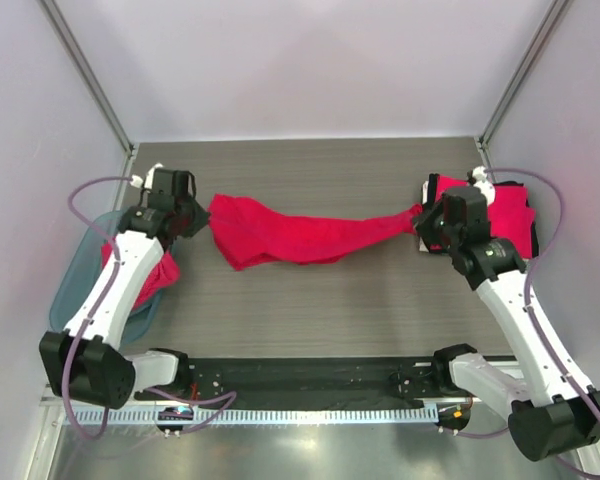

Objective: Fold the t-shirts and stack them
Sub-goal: Flatten the tshirt out

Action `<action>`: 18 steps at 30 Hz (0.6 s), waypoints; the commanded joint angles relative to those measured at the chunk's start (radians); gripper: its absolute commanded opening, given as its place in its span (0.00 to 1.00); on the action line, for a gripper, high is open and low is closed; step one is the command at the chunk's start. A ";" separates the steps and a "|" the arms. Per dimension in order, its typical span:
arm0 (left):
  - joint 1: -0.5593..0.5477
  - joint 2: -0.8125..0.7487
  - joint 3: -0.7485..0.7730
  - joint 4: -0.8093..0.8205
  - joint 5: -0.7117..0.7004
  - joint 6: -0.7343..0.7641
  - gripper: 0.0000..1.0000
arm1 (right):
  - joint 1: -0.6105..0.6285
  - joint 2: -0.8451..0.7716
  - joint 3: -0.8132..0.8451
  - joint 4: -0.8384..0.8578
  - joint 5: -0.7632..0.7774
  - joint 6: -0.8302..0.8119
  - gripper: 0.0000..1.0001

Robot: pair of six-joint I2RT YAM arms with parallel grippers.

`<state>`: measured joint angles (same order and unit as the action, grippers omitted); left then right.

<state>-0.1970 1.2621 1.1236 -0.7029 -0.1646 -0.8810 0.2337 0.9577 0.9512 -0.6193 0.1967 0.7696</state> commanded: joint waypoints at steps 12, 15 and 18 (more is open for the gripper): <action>-0.004 -0.263 0.852 -0.457 -0.036 0.148 0.00 | 0.004 -0.249 0.458 0.026 -0.215 -0.118 0.01; -0.004 -0.259 1.054 -0.509 -0.023 0.165 0.00 | 0.004 -0.305 0.497 0.030 -0.203 -0.124 0.01; -0.004 -0.230 1.113 -0.497 -0.019 0.171 0.00 | 0.004 -0.329 0.511 0.032 -0.126 -0.131 0.01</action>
<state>-0.1982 0.9882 2.2032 -1.1343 -0.1925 -0.7486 0.2337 0.6239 1.4410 -0.6086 0.0307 0.6701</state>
